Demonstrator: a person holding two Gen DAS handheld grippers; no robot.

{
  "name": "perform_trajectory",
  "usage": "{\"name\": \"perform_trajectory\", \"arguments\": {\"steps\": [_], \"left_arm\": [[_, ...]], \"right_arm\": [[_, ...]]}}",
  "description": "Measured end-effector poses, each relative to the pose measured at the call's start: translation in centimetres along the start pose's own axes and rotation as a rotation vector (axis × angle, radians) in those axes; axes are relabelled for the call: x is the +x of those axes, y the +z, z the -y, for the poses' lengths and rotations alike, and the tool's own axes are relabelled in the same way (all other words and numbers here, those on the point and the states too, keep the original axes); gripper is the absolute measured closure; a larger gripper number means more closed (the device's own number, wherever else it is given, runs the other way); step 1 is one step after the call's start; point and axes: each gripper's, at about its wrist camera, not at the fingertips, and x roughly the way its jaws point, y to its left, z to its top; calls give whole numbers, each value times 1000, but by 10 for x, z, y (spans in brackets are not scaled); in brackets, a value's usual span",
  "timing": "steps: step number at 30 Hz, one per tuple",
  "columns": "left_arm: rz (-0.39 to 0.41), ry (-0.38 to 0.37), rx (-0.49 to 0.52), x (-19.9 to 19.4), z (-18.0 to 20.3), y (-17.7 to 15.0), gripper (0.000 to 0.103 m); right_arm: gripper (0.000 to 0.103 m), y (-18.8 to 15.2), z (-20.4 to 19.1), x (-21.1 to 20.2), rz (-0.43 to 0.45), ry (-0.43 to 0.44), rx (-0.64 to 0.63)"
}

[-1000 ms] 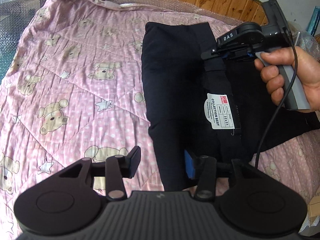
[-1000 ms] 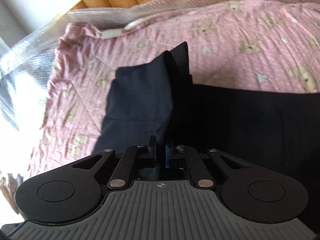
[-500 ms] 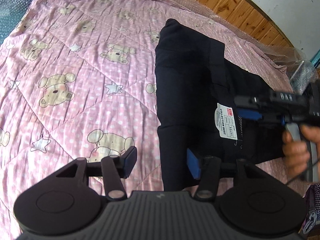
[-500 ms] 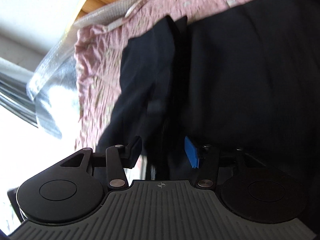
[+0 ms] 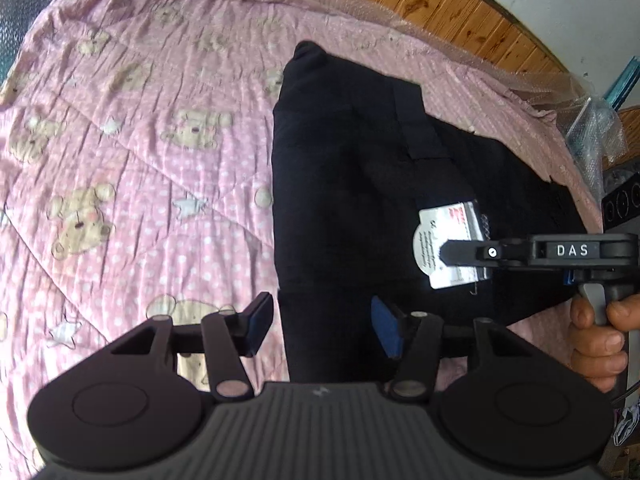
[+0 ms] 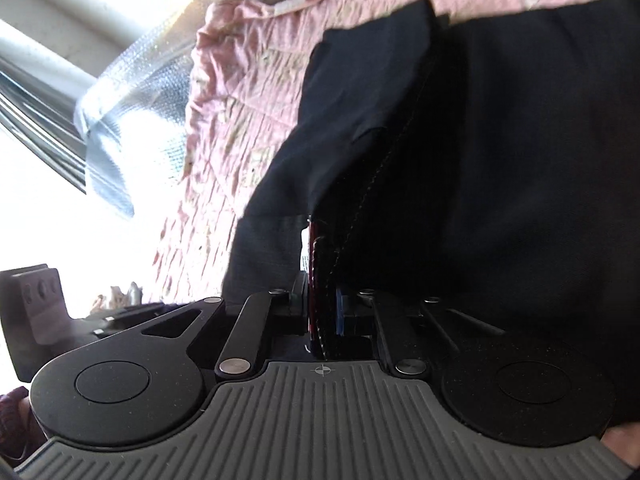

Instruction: Fold clothes

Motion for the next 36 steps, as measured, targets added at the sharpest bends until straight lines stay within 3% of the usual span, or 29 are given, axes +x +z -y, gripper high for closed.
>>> {"name": "perform_trajectory", "arguments": {"steps": [3, 5, 7, 9, 10, 12, 13, 16, 18, 19, 21, 22, 23, 24, 25, 26, 28, 30, 32, 35, 36], "left_arm": [[22, -18, -33, -1, -4, 5, 38], [-17, -12, -26, 20, -2, 3, 39], [-61, 34, 23, 42, 5, -2, 40], [-47, 73, 107, 48, 17, -9, 37], [-41, 86, 140, 48, 22, -11, 35], [-35, 108, 170, 46, 29, -15, 35], [-34, 104, 166, 45, 30, -15, 35], [-33, 60, 120, 39, 31, -16, 50], [-44, 41, 85, 40, 33, -14, 50], [-48, 39, 75, 40, 35, -13, 55], [-63, 44, 60, 43, 38, -9, 76], [-64, 50, 62, 44, 41, -8, 90], [-56, 63, 78, 42, 46, -6, 95], [-46, 76, 96, 39, 52, -5, 95], [-34, 84, 116, 36, 58, -3, 96], [-22, 81, 135, 33, 63, -3, 96], [0, 67, 163, 29, 69, -5, 95], [12, 59, 177, 30, 70, -8, 92], [11, 34, 159, 30, 61, -12, 75], [5, -40, 126, 16, 33, -20, 68], [-7, -63, 100, 11, 19, -21, 68]], "right_arm": [[93, -2, 5, -8, -20, -57, 10], [90, -3, 9, -13, -33, -94, 17], [83, 3, 9, -9, -32, -116, 22], [71, 14, 1, -10, -35, -169, -5], [62, 22, -13, -15, 4, -269, -80], [61, 38, -40, -25, 81, -464, -231], [61, 48, -55, -27, 125, -520, -314], [53, 91, -99, -5, 158, -528, -534], [41, 122, -128, 26, 155, -532, -695], [31, 138, -142, 48, 114, -532, -780], [18, 164, -162, 98, -17, -516, -931], [16, 174, -166, 126, -103, -539, -991], [16, 179, -165, 153, -226, -580, -1017], [21, 168, -156, 167, -351, -621, -1015], [36, 163, -151, 165, -369, -645, -1014], [40, 159, -147, 162, -381, -666, -1007], [22, 155, -153, 135, -268, -657, -885], [15, 142, -153, 115, -209, -631, -741], [15, 112, -146, 125, -271, -622, -667], [28, 62, -117, 145, -323, -716, -740], [32, 57, -114, 138, -295, -709, -749]]}}
